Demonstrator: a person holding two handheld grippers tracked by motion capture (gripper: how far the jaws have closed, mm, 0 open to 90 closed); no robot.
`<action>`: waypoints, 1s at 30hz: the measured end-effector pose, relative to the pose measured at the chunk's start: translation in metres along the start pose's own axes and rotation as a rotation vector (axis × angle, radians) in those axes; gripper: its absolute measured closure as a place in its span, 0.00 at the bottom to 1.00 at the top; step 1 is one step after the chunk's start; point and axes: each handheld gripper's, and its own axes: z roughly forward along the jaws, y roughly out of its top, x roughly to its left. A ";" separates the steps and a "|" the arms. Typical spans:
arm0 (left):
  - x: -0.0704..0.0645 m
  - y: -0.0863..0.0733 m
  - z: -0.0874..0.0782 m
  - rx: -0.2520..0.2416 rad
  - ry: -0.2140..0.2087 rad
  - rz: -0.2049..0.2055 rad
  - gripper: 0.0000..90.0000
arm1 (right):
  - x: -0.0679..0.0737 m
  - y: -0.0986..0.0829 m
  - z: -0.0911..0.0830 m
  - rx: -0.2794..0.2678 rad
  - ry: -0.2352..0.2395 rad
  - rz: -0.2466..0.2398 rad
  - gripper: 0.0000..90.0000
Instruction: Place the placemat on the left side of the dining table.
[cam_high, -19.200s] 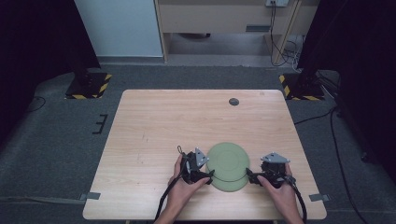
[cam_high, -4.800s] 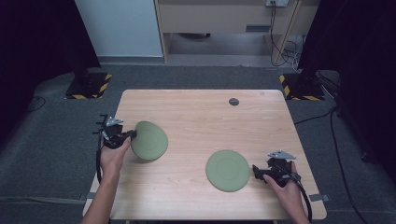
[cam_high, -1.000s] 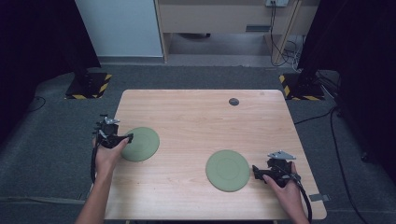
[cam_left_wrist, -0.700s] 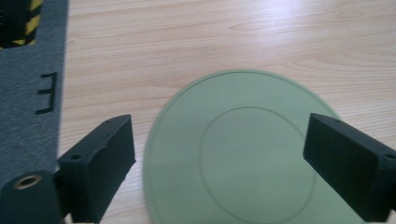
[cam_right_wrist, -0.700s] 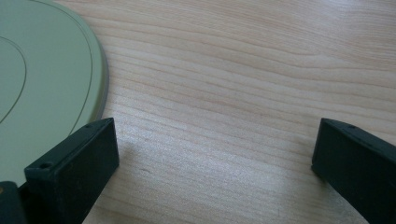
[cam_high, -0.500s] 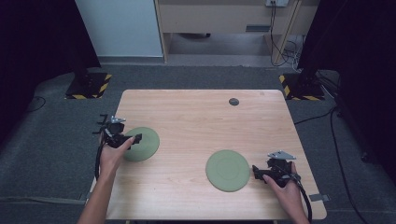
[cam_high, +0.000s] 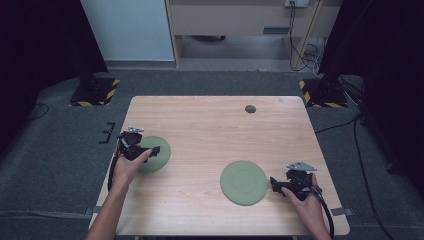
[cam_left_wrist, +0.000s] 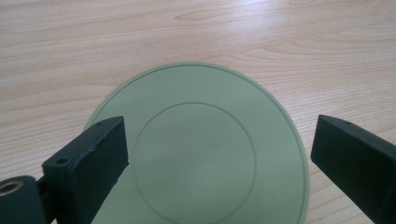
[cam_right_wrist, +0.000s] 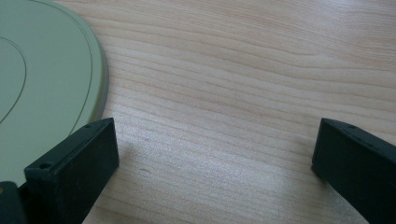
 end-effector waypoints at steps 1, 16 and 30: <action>0.000 0.000 0.000 0.000 0.000 0.000 0.04 | 0.000 0.000 0.000 0.000 0.000 0.000 0.01; -0.017 0.003 -0.007 -0.020 -0.031 0.038 0.04 | 0.000 0.000 0.000 0.000 0.000 0.000 0.01; -0.024 0.000 -0.007 -0.029 -0.054 0.049 0.04 | 0.000 0.000 0.000 0.000 0.000 0.000 0.01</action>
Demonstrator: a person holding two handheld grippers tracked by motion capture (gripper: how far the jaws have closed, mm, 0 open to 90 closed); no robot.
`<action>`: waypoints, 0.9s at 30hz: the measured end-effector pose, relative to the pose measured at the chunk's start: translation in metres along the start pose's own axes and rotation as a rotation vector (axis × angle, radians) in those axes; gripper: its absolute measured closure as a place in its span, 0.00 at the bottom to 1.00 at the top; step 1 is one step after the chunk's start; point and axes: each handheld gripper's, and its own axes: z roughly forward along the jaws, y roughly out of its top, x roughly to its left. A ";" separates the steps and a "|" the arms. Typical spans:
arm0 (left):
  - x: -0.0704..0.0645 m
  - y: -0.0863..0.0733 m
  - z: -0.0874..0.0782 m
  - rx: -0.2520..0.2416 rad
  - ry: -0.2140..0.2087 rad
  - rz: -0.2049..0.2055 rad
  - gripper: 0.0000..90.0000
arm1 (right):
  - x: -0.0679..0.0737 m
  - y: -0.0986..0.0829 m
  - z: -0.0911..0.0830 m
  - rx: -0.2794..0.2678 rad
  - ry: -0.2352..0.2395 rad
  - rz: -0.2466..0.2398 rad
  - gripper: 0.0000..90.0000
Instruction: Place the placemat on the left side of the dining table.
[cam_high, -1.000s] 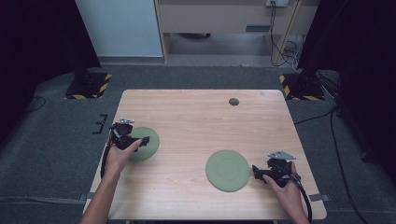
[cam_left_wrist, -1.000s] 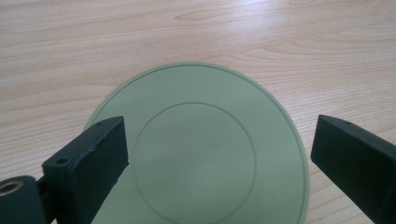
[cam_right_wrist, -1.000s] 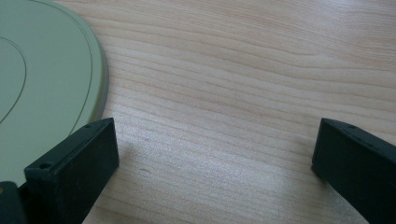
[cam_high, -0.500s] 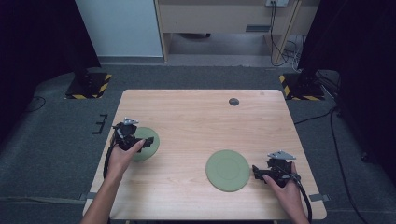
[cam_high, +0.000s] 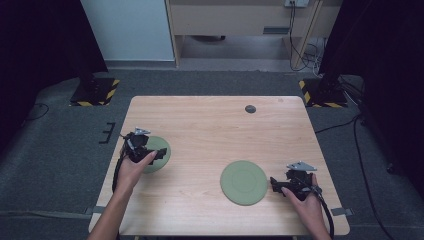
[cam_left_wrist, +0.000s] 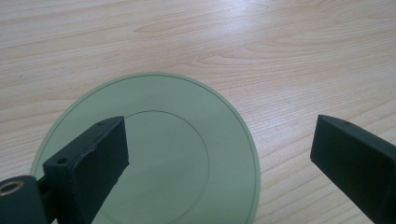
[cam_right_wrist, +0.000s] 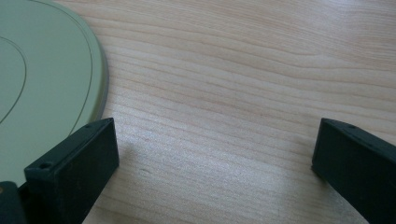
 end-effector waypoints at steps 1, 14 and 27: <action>-0.001 0.000 0.000 -0.002 -0.003 0.003 0.04 | 0.000 0.000 0.000 0.000 0.000 0.000 0.01; -0.019 0.000 -0.005 -0.038 -0.044 0.024 0.05 | 0.000 0.000 0.000 0.000 0.000 0.000 0.01; -0.055 -0.004 -0.006 -0.058 -0.107 0.095 0.05 | 0.000 0.000 0.000 0.000 0.000 0.000 0.01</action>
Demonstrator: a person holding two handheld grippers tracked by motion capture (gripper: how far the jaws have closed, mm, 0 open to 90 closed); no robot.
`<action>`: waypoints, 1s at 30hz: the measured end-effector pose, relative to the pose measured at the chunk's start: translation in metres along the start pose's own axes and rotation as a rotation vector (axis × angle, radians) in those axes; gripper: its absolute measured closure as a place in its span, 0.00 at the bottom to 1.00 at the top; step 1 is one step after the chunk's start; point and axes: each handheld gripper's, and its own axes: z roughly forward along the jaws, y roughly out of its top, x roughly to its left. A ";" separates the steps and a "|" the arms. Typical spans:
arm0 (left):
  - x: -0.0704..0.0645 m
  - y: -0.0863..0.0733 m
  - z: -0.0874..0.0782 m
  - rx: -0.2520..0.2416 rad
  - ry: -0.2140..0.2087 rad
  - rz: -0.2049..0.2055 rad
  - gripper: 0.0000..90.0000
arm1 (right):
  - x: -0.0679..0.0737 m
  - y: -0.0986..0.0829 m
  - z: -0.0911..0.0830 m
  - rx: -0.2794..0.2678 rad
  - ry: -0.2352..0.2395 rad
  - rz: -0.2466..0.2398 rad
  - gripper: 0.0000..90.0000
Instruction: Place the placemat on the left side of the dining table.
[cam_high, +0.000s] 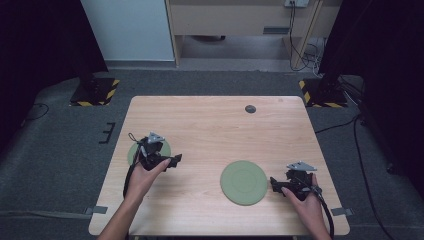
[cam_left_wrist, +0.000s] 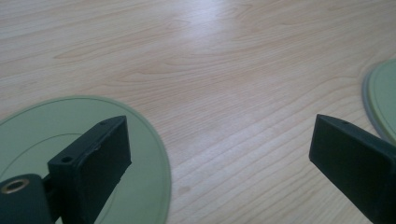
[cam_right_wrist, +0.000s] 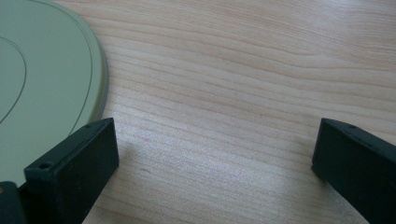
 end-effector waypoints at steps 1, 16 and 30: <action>-0.002 -0.001 0.001 0.000 -0.003 0.003 0.05 | 0.000 0.000 0.000 0.000 0.000 0.000 0.01; -0.037 -0.018 0.013 0.033 -0.037 0.085 0.05 | 0.000 0.000 0.000 0.000 0.000 0.000 0.01; -0.061 -0.031 0.020 0.059 -0.062 0.148 0.05 | 0.000 0.000 0.000 0.000 0.000 0.000 0.01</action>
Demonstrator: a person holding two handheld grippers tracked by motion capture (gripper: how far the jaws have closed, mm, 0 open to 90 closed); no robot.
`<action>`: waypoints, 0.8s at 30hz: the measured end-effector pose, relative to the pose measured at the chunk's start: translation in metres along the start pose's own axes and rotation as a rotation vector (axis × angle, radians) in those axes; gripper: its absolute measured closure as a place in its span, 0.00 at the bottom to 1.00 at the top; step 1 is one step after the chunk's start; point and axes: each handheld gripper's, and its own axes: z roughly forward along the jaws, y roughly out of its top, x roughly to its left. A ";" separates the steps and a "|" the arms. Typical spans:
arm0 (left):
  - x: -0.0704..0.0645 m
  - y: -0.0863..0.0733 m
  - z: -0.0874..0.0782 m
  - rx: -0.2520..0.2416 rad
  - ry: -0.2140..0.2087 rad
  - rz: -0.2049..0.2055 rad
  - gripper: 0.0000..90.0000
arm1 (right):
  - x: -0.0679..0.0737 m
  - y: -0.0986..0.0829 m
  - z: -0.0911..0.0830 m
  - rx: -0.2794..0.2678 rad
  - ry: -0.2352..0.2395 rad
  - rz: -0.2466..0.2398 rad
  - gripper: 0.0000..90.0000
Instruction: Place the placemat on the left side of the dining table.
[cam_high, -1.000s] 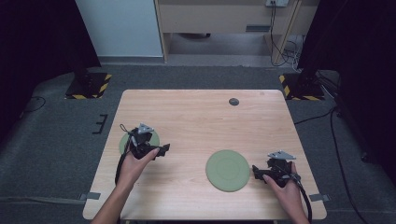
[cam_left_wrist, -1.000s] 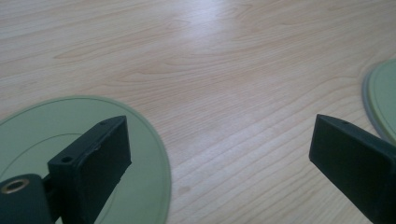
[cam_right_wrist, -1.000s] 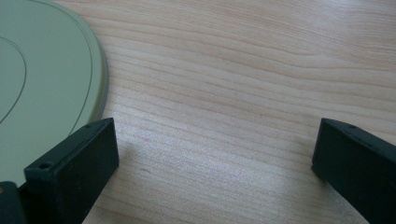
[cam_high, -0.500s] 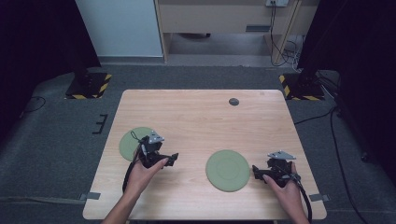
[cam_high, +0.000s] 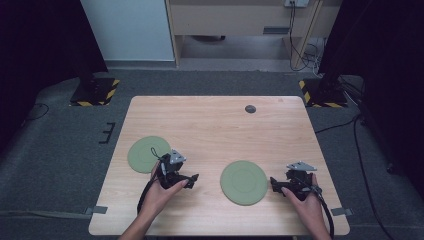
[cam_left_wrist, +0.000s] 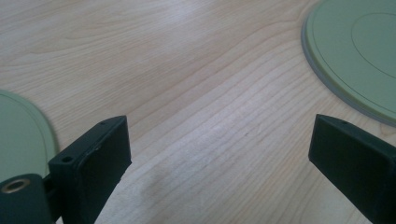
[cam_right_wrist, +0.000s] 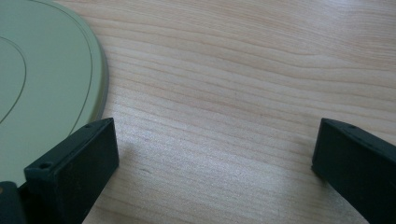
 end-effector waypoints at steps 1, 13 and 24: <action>-0.002 -0.001 0.001 0.001 -0.005 0.002 0.05 | 0.000 0.000 0.000 0.000 0.000 0.000 0.01; -0.015 -0.006 0.008 0.008 -0.027 0.015 0.05 | 0.000 0.000 0.000 0.000 0.000 0.000 0.01; -0.031 -0.010 0.019 0.029 -0.054 0.035 0.05 | 0.000 0.000 0.000 0.000 0.000 0.000 0.01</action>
